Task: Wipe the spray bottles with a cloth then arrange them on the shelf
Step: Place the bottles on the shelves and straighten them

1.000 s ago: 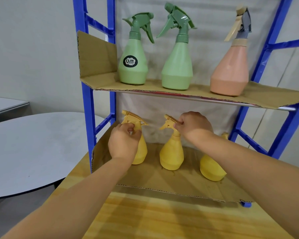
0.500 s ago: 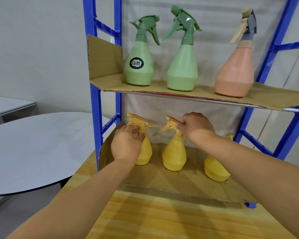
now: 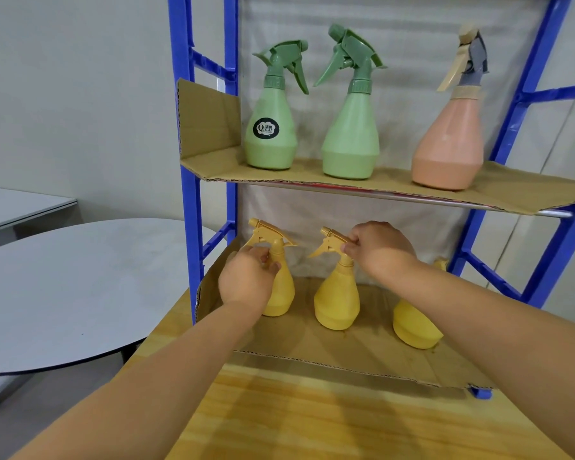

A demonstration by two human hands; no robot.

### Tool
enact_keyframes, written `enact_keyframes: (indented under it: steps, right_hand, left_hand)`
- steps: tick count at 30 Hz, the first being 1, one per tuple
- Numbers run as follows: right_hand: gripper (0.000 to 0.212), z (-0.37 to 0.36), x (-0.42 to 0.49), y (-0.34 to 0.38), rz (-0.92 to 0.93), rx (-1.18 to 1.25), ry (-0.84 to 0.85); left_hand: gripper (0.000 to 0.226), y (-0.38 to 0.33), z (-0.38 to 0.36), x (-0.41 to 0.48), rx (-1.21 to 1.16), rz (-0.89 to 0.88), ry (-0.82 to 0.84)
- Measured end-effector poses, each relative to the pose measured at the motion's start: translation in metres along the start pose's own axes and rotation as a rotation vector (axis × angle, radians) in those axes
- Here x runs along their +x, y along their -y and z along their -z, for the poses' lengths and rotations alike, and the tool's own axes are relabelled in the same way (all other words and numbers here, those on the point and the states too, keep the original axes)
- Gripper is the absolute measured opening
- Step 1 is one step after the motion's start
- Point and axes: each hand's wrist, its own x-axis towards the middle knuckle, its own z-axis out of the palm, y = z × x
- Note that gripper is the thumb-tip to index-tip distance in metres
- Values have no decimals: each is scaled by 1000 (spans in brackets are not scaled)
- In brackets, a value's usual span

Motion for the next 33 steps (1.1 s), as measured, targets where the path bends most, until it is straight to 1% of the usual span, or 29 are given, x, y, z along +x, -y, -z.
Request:
enact_keyframes:
  steps: [3, 5, 9, 12, 15, 17, 18, 20, 22, 24, 26, 29, 31, 33]
  right_hand:
    - [29, 8, -3, -1, 4, -21, 19]
    - [33, 17, -8, -7, 9, -2, 2]
    - [26, 30, -27, -39, 104, -1, -105]
    - [32, 36, -40, -69, 132, 23, -111]
    - [48, 42, -49, -95, 130, 36, -23]
    - [60, 41, -55, -107, 135, 7, 80]
    - [61, 39, -57, -112, 131, 17, 126]
    - [52, 34, -61, -117, 121, 88, 156]
    - [38, 30, -62, -121, 134, 122, 96]
    - [25, 28, -59, -125, 136, 96, 48]
    - [18, 27, -56, -129, 115, 21, 25]
    - [17, 26, -50, -128, 39, -4, -54]
    - [18, 25, -47, -125, 11, -11, -93]
    - [20, 23, -44, -123, 10, -35, -108]
  left_hand:
    - [5, 1, 0, 1, 27, -3, 7]
    - [5, 0, 0, 1, 22, -7, 10]
    - [13, -3, 3, 0, -27, 10, 43]
    - [5, -3, 2, 0, -59, 6, 58]
    - [2, -4, 1, -3, -122, 40, 45]
    - [8, -5, -1, -5, -144, 53, 28]
    - [11, -6, -2, -5, -150, 57, 19]
    - [15, -7, -4, -5, -132, 71, 4]
    - [22, -7, -5, -5, -85, 72, -10]
    - [23, -9, -4, -4, -59, 66, -19]
    - [22, -11, -4, -4, -51, 63, -16]
    - [26, -15, -1, -9, -54, 68, -19]
    - [38, -21, 2, -18, -101, 114, -95]
    - [41, -29, 4, -28, -146, 102, -173]
